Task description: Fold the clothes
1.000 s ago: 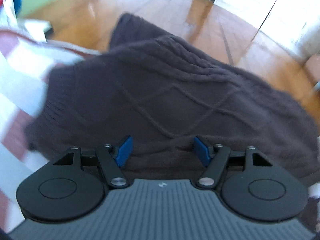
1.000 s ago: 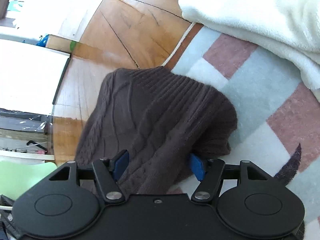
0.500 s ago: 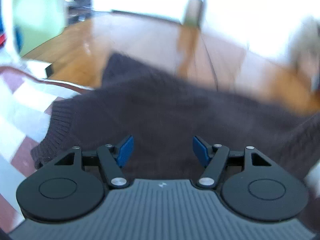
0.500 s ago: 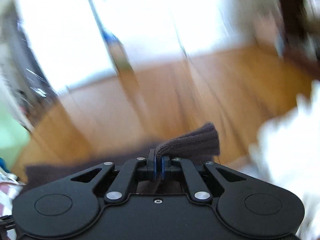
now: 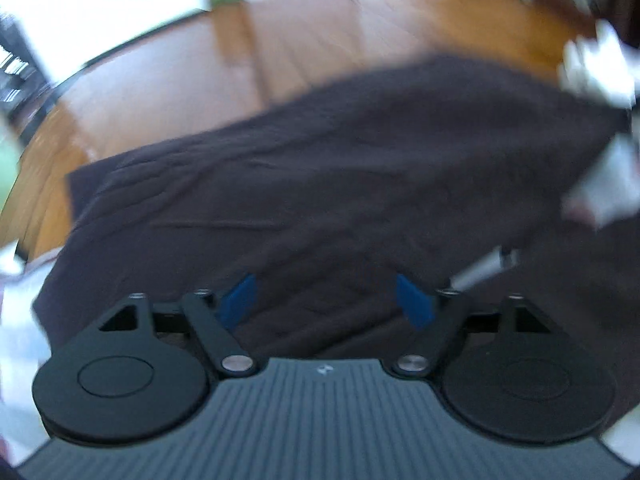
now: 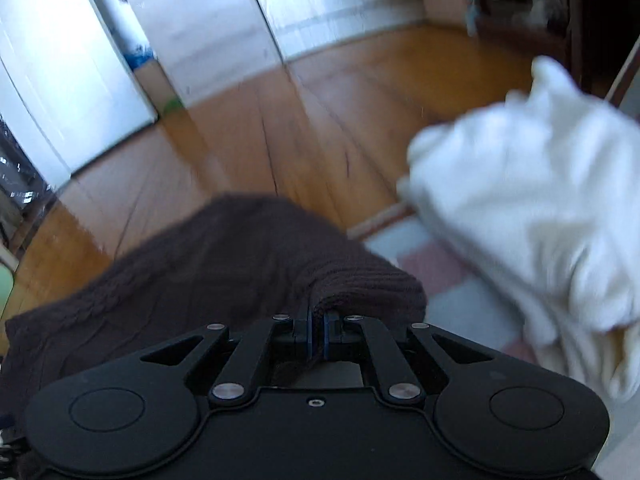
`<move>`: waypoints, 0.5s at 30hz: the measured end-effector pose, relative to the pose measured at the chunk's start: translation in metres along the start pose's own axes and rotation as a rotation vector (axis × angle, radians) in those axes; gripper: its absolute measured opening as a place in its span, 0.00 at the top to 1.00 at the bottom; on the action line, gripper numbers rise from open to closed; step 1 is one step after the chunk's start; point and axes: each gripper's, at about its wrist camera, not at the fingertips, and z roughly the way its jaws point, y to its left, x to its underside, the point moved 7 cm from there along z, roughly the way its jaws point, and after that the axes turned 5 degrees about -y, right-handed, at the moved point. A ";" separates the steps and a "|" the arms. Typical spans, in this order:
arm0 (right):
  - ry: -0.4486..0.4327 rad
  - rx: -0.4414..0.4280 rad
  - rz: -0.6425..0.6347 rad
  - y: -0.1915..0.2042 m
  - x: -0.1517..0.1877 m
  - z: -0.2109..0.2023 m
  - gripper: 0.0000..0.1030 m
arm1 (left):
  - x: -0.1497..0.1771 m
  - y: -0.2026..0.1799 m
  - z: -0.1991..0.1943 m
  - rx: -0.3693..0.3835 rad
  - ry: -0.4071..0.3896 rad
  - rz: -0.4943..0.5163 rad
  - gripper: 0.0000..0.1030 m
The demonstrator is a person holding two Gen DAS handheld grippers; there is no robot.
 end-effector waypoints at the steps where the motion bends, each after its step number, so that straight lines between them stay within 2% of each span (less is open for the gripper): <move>1: -0.002 -0.034 0.014 0.001 0.000 -0.001 0.91 | 0.001 -0.006 0.015 -0.019 0.083 0.048 0.19; 3: -0.008 -0.106 0.046 0.005 0.000 -0.003 0.85 | 0.007 -0.005 0.042 -0.094 0.233 0.080 0.16; 5: -0.006 -0.162 0.059 0.010 0.001 -0.006 0.67 | -0.001 0.000 0.051 -0.105 0.228 0.060 0.14; 6: -0.001 -0.179 0.054 0.012 0.002 -0.008 0.49 | -0.005 0.003 0.054 -0.110 0.220 0.057 0.13; 7: 0.001 -0.181 0.058 0.016 0.005 -0.006 0.40 | -0.005 0.005 0.057 -0.116 0.222 0.067 0.13; 8: 0.016 -0.191 0.074 0.015 0.009 -0.002 0.40 | -0.007 0.006 0.057 -0.110 0.200 0.078 0.16; 9: 0.032 -0.203 0.091 0.014 0.013 0.002 0.39 | -0.009 0.006 0.056 -0.106 0.179 0.089 0.39; 10: 0.056 -0.207 0.123 0.010 0.018 0.007 0.39 | -0.011 0.007 0.056 -0.107 0.168 0.101 0.67; 12: 0.146 -0.201 0.216 0.001 0.029 0.026 0.39 | -0.015 0.011 0.051 -0.112 0.145 0.086 0.76; 13: 0.192 -0.198 0.263 -0.003 0.034 0.035 0.39 | -0.018 0.015 0.047 -0.111 0.131 0.060 0.77; 15: 0.279 -0.209 0.375 -0.012 0.047 0.047 0.38 | -0.023 0.027 0.037 -0.061 0.096 -0.048 0.78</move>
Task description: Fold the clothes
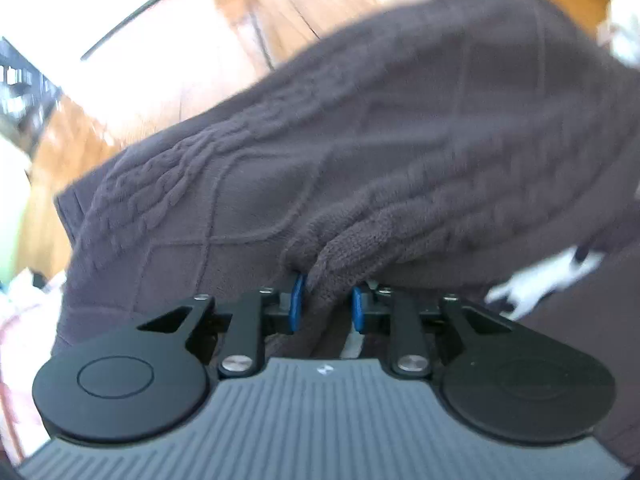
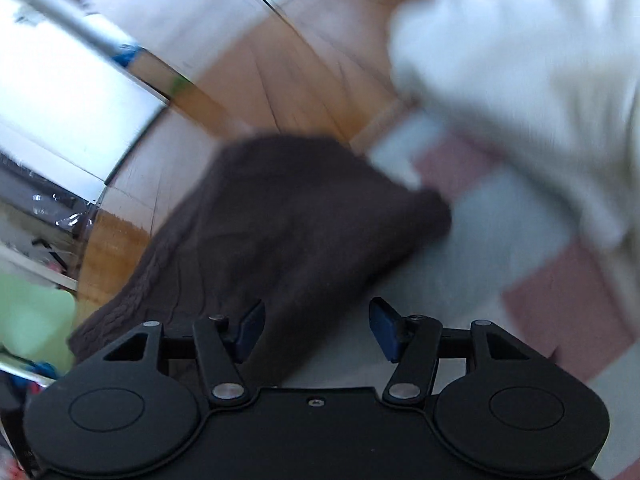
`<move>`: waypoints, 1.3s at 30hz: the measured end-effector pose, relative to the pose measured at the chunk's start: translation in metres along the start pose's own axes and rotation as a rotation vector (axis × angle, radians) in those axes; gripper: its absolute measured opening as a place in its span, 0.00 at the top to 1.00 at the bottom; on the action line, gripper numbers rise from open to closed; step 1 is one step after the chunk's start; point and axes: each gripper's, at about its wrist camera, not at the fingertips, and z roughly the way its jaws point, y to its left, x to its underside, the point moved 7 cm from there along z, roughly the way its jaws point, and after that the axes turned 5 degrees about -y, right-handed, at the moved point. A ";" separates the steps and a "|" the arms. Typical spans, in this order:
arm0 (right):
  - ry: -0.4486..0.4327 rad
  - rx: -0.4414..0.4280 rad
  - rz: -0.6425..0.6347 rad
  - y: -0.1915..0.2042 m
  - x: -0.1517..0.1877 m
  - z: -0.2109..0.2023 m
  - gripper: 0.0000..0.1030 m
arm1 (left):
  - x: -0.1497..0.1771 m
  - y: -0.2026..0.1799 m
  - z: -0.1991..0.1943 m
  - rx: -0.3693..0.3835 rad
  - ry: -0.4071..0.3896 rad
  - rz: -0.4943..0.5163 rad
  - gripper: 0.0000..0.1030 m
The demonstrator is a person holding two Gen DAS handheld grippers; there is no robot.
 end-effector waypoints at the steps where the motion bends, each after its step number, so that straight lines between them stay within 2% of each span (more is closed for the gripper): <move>1: 0.009 -0.039 0.067 -0.002 0.001 0.001 0.38 | -0.002 0.009 -0.003 0.021 -0.006 -0.040 0.79; 3: 0.024 -0.096 0.192 -0.004 0.000 0.005 0.36 | -0.007 0.026 -0.006 0.075 -0.013 -0.115 0.79; 5: 0.015 -0.073 0.250 0.001 0.000 0.009 0.29 | -0.011 0.044 -0.003 0.153 -0.014 -0.210 0.79; 6: 0.012 -0.030 0.262 0.003 0.001 0.013 0.25 | -0.011 0.047 -0.003 0.178 -0.016 -0.239 0.78; 9: -0.017 0.038 0.277 0.014 -0.006 0.026 0.25 | -0.008 0.056 -0.003 0.246 -0.021 -0.319 0.77; 10: -0.005 0.081 0.263 0.021 -0.009 0.030 0.38 | -0.007 0.052 -0.005 0.230 -0.026 -0.302 0.77; 11: -0.012 0.102 0.187 0.033 -0.017 0.031 0.65 | -0.005 0.048 -0.008 0.215 -0.030 -0.286 0.76; 12: -0.022 0.119 0.104 0.045 -0.025 0.031 0.85 | -0.004 0.044 -0.010 0.199 -0.035 -0.269 0.74; 15: -0.145 0.028 -0.082 0.100 -0.054 0.010 0.86 | 0.004 0.029 -0.021 0.140 -0.048 -0.197 0.66; 17: -0.236 -0.065 -0.153 0.137 -0.073 -0.013 0.86 | 0.014 0.015 -0.025 0.106 -0.043 -0.131 0.59; 18: -0.275 -0.104 -0.173 0.153 -0.082 -0.024 0.86 | 0.021 0.008 -0.029 0.091 -0.036 -0.100 0.55; 20: -0.322 -0.166 -0.184 0.176 -0.094 -0.038 0.86 | 0.033 -0.004 -0.026 0.081 -0.013 -0.046 0.54; 23: -0.368 -0.243 -0.183 0.198 -0.105 -0.048 0.86 | 0.050 -0.013 -0.004 0.010 0.067 0.042 0.49; 24: -0.381 -0.259 -0.188 0.205 -0.107 -0.050 0.86 | 0.051 -0.010 0.000 -0.023 0.066 0.044 0.39; 25: -0.390 -0.274 -0.206 0.211 -0.108 -0.052 0.86 | 0.049 -0.003 -0.002 -0.050 0.036 0.027 0.45; 26: -0.401 -0.280 -0.227 0.215 -0.108 -0.058 0.86 | 0.047 0.006 -0.004 -0.080 0.009 0.006 0.59; 27: -0.412 -0.285 -0.249 0.219 -0.108 -0.065 0.87 | 0.045 0.019 -0.007 -0.123 -0.004 -0.034 0.94; 29: -0.432 -0.324 -0.285 0.222 -0.097 -0.089 0.87 | 0.042 0.045 -0.027 -0.166 -0.067 -0.146 0.94; 31: -0.451 -0.353 -0.321 0.206 -0.078 -0.113 0.88 | 0.043 0.075 -0.068 -0.226 -0.165 -0.261 0.94; 33: -0.364 -0.292 -0.339 0.165 -0.044 -0.122 0.88 | 0.052 0.098 -0.107 -0.264 -0.237 -0.347 0.94; 34: -0.317 -0.258 -0.347 0.144 -0.026 -0.126 0.88 | 0.061 0.105 -0.118 -0.256 -0.238 -0.373 0.94; 35: -0.270 -0.225 -0.354 0.122 -0.009 -0.131 0.88 | 0.070 0.107 -0.122 -0.244 -0.219 -0.382 0.94; 36: -0.179 -0.172 -0.348 0.099 0.011 -0.121 0.88 | 0.079 0.106 -0.119 -0.236 -0.185 -0.372 0.94; 38: 0.024 -0.068 -0.336 0.055 0.051 -0.098 0.88 | 0.097 0.098 -0.100 -0.220 -0.083 -0.299 0.93; 39: 0.085 -0.029 -0.349 0.042 0.063 -0.090 0.88 | 0.105 0.093 -0.088 -0.221 -0.016 -0.252 0.91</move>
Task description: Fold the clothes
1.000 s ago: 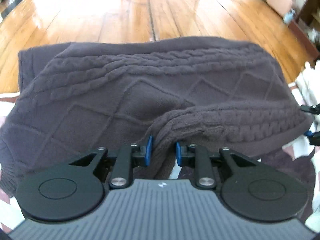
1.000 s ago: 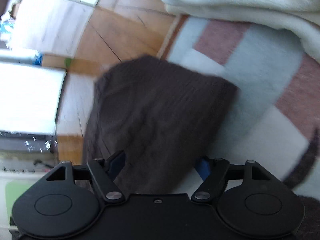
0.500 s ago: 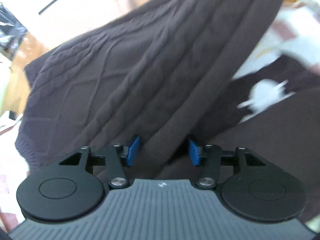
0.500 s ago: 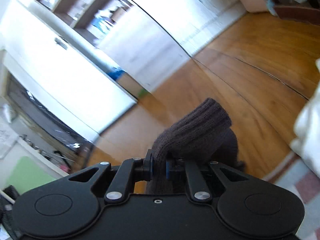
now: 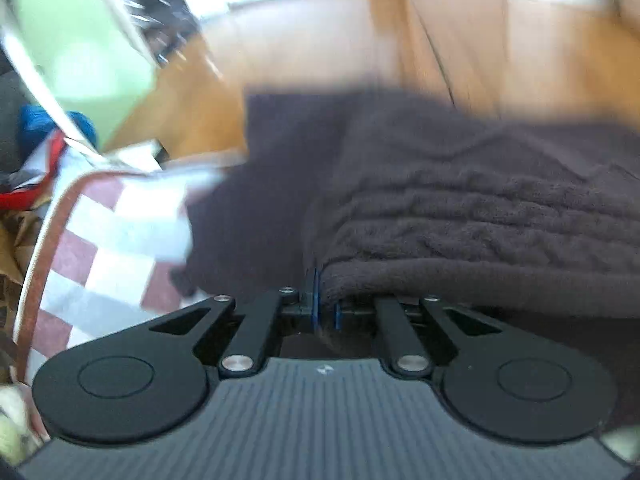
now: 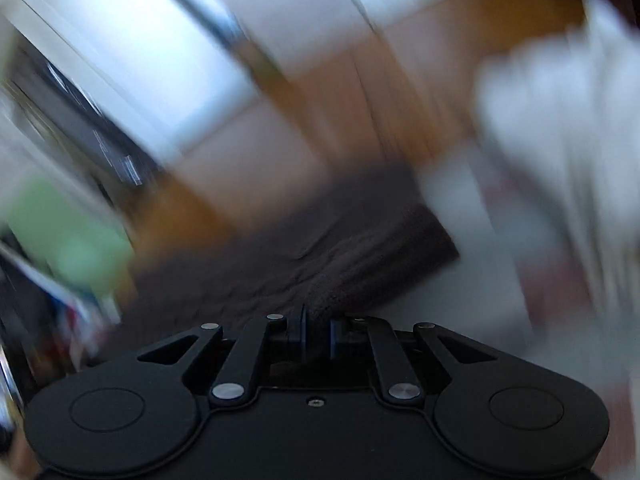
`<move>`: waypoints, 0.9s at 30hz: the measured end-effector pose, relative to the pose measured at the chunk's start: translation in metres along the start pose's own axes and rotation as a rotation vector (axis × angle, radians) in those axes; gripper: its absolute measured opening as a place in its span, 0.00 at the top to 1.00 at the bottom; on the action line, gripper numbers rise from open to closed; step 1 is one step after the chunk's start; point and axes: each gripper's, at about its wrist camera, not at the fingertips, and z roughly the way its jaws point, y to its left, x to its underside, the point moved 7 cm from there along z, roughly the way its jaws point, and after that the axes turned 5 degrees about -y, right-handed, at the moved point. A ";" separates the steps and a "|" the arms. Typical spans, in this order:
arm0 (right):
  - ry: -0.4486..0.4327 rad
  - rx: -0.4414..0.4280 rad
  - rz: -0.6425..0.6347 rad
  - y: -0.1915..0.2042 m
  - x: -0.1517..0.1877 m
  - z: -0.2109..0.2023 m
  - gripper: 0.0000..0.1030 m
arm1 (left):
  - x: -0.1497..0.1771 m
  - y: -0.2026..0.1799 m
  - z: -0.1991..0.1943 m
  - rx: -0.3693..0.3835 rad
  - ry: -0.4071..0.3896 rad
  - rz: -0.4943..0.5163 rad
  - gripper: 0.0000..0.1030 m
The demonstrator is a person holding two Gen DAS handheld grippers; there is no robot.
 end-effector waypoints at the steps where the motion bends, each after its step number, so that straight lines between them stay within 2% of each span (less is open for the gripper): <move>1: 0.061 0.029 -0.013 -0.008 0.014 0.008 0.87 | 0.007 -0.004 0.008 -0.016 0.048 0.047 0.89; 2: 0.081 0.039 -0.012 -0.010 0.015 0.010 0.87 | 0.013 -0.008 0.014 -0.029 0.088 0.088 0.88; 4: 0.113 0.054 -0.009 -0.014 0.016 0.013 0.86 | 0.014 -0.011 0.012 -0.026 0.098 0.108 0.86; 7: 0.110 0.177 -0.183 -0.007 0.010 -0.008 0.86 | 0.002 -0.009 -0.011 0.019 0.060 0.068 0.82; 9: 0.110 0.355 -0.345 -0.011 0.011 -0.026 0.83 | -0.009 -0.006 -0.030 0.063 0.017 0.031 0.78; 10: 0.105 0.408 -0.392 -0.013 0.007 -0.035 0.78 | -0.014 -0.003 -0.040 0.088 -0.006 0.010 0.73; 12: 0.044 0.361 -0.401 -0.006 -0.019 -0.056 0.78 | -0.027 -0.001 -0.057 0.180 -0.064 -0.047 0.65; 13: 0.012 0.334 -0.403 -0.002 -0.033 -0.066 0.71 | -0.035 -0.003 -0.060 0.230 -0.094 -0.073 0.58; 14: -0.029 0.273 -0.401 0.006 -0.051 -0.070 0.66 | -0.043 -0.005 -0.064 0.279 -0.123 -0.099 0.58; 15: -0.066 0.211 -0.404 0.009 -0.063 -0.072 0.52 | -0.050 -0.007 -0.066 0.323 -0.148 -0.124 0.58; 16: -0.104 0.151 -0.393 0.010 -0.075 -0.067 0.45 | -0.057 -0.014 -0.061 0.343 -0.156 -0.143 0.58; 18: -0.146 0.106 -0.300 0.004 -0.097 -0.041 0.44 | -0.074 -0.033 -0.044 0.364 -0.144 -0.154 0.58; 19: -0.119 0.103 -0.284 0.001 -0.104 -0.019 0.44 | -0.083 -0.044 -0.036 0.376 -0.146 -0.147 0.58; 21: -0.052 0.103 -0.276 -0.002 -0.119 0.025 0.44 | -0.098 -0.062 -0.014 0.386 -0.129 -0.148 0.56; 23: -0.029 0.126 -0.273 -0.011 -0.139 0.056 0.44 | -0.106 -0.073 0.012 0.361 -0.073 -0.161 0.55; 24: -0.031 0.142 -0.257 -0.018 -0.149 0.068 0.44 | -0.109 -0.075 0.022 0.341 -0.056 -0.165 0.55; 27: 0.051 0.163 -0.228 -0.031 -0.159 0.111 0.44 | -0.106 -0.075 0.051 0.247 -0.032 -0.162 0.55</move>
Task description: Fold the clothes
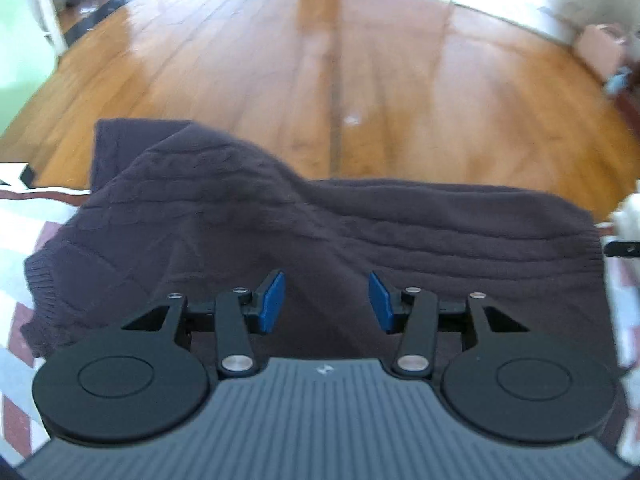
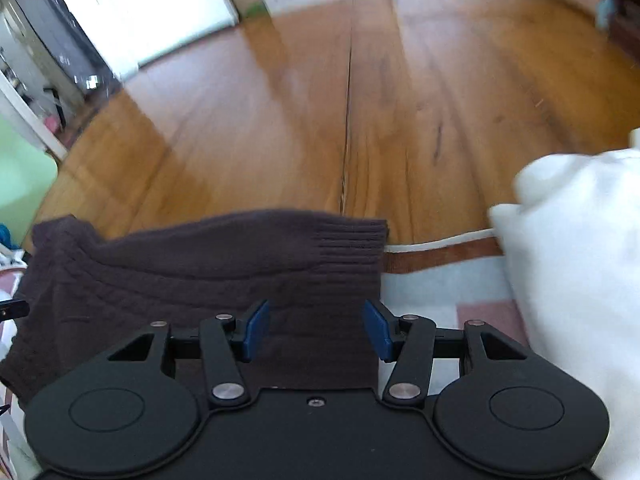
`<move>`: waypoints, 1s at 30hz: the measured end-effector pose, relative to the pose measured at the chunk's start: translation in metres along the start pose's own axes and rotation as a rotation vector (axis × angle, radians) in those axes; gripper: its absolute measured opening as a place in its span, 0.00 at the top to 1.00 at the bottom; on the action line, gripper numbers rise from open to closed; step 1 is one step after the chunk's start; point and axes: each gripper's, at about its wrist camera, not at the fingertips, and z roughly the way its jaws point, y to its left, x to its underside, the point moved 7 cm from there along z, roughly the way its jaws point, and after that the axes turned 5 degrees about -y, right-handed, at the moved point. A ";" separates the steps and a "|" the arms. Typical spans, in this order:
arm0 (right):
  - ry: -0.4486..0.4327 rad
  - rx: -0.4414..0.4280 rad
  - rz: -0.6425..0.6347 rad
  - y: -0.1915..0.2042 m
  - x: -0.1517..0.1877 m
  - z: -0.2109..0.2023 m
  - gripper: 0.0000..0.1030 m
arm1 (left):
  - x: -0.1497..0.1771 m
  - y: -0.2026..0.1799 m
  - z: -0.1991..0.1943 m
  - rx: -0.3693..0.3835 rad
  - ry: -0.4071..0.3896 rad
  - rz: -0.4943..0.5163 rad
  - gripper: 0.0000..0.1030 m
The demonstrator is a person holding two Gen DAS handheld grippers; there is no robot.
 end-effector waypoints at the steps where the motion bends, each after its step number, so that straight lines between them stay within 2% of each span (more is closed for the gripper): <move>1: 0.016 0.022 0.020 -0.008 -0.003 0.012 0.44 | 0.004 0.002 0.002 -0.016 -0.012 -0.001 0.55; 2: 0.002 0.048 0.066 -0.015 -0.008 0.019 0.44 | 0.008 0.005 0.005 -0.032 -0.024 -0.002 0.55; 4: -0.016 0.021 0.124 -0.020 -0.014 0.031 0.40 | 0.014 0.010 0.011 -0.022 -0.048 -0.017 0.55; 5: 0.014 0.007 0.122 -0.020 -0.013 0.040 0.40 | 0.017 0.013 0.015 -0.006 -0.058 -0.027 0.55; 6: -0.002 0.013 0.082 -0.016 -0.012 0.043 0.44 | 0.019 0.015 0.020 0.008 -0.066 -0.037 0.55; 7: -0.024 0.022 0.038 -0.012 -0.012 0.044 0.88 | 0.022 0.016 0.026 0.014 -0.059 -0.044 0.55; 9: -0.171 0.066 -0.068 -0.001 -0.019 0.012 0.95 | 0.028 0.018 0.035 0.019 -0.002 -0.050 0.55; 11: -0.324 0.112 -0.175 0.012 -0.027 -0.024 0.97 | 0.035 0.013 0.032 0.018 0.060 -0.034 0.55; 12: -0.400 0.135 -0.229 0.019 -0.031 -0.043 0.98 | 0.037 0.013 0.025 0.024 0.060 -0.027 0.55; 15: -0.454 0.292 -0.245 -0.007 -0.043 -0.071 0.98 | 0.036 0.015 0.014 0.062 0.019 -0.014 0.51; 18: -0.351 0.462 -0.189 -0.041 -0.047 -0.052 0.98 | 0.038 0.021 0.015 0.072 0.012 -0.033 0.50; 21: -0.294 0.542 -0.200 -0.042 -0.052 -0.040 0.87 | 0.040 0.029 0.016 0.068 0.013 -0.051 0.50; 22: -0.275 0.567 -0.205 -0.042 -0.054 -0.036 0.87 | 0.038 0.033 0.014 0.061 0.007 -0.058 0.50; 23: -0.280 0.524 -0.202 -0.031 -0.056 -0.040 0.86 | 0.034 0.038 0.011 0.056 -0.003 -0.068 0.50; 25: -0.280 0.422 -0.206 -0.003 -0.063 -0.047 0.60 | 0.020 0.052 0.007 0.046 -0.025 -0.091 0.47; 27: -0.256 0.321 -0.218 0.030 -0.074 -0.045 0.55 | -0.002 0.070 0.006 0.022 -0.049 -0.102 0.40; 28: -0.238 0.270 -0.219 0.046 -0.080 -0.041 0.55 | -0.017 0.081 0.008 0.003 -0.060 -0.106 0.31; 30: -0.197 0.154 -0.201 0.080 -0.092 -0.030 0.55 | -0.043 0.106 0.018 -0.050 -0.056 -0.128 0.27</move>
